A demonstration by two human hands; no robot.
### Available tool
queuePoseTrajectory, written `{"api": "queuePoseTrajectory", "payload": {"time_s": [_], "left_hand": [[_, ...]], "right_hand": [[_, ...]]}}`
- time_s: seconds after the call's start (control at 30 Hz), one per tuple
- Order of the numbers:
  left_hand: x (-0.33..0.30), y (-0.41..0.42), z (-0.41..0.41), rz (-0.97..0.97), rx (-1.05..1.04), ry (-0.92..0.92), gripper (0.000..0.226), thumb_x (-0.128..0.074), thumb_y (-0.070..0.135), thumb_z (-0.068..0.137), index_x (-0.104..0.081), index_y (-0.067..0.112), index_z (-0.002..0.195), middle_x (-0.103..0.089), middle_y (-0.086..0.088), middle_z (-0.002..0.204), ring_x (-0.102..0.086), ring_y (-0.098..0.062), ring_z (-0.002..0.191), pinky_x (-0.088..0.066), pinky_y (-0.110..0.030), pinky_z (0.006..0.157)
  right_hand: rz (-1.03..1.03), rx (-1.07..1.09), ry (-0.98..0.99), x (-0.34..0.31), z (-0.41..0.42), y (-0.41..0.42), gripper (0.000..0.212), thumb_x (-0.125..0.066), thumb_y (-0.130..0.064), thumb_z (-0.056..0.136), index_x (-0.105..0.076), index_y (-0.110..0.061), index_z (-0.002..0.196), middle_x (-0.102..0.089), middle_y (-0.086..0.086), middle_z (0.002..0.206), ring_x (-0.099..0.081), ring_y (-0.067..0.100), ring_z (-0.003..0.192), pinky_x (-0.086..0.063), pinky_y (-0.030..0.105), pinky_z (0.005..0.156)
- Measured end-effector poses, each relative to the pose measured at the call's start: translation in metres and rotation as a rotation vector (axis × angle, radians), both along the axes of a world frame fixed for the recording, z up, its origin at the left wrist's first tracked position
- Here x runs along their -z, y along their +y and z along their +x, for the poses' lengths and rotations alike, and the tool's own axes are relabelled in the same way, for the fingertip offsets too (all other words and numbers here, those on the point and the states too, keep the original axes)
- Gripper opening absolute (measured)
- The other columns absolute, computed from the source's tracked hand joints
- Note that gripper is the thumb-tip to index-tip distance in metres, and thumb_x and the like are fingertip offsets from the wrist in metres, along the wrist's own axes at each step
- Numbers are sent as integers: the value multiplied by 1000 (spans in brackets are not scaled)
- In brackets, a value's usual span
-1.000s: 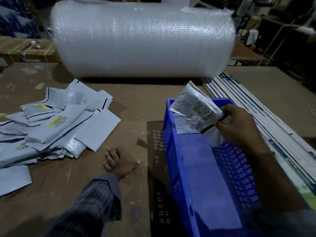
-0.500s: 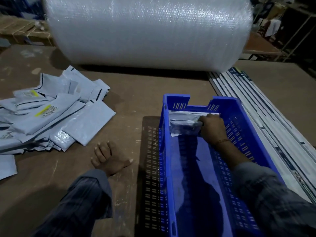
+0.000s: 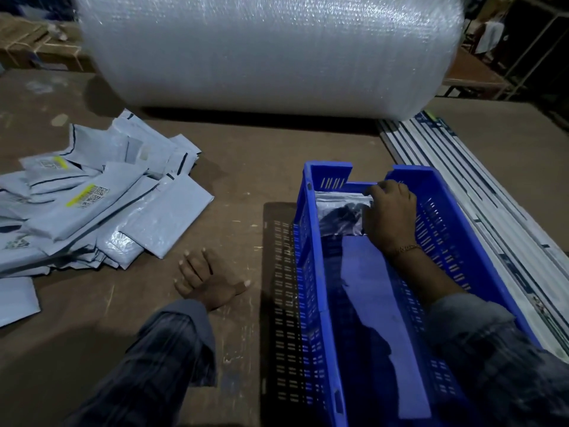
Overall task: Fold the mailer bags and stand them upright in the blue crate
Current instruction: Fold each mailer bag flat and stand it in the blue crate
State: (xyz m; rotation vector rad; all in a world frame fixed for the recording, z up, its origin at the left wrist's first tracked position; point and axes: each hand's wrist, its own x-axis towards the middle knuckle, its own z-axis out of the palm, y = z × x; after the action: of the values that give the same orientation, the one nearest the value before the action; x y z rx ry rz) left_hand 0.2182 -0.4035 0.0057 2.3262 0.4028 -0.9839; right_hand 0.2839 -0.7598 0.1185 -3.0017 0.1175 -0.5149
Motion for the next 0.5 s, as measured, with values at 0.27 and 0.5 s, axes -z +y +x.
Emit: {"api": "queuePoseTrajectory", "payload": {"time_s": [0.27,0.5], "left_hand": [[1,18,-32,59,-15,-435,106,-64,68,93,1,31,168,24,-14,172,19,-35,159,2,-58,126],[27,141,-76,157,225,-594,82,-18,74,99,-26,28,166,-22,3,173,-23,-27,158,-21,-52,125]], "right_hand": [[147,-253,-123,-76,-44,118,16,-70,-23,93,-72,-16,107,-70,6,105,-61,28,101,-51,48,91],[100,-429,52,-63,-64,230,23,-64,-36,96,-70,-22,114,-67,1,106,-62,23,98,-53,44,87]]}}
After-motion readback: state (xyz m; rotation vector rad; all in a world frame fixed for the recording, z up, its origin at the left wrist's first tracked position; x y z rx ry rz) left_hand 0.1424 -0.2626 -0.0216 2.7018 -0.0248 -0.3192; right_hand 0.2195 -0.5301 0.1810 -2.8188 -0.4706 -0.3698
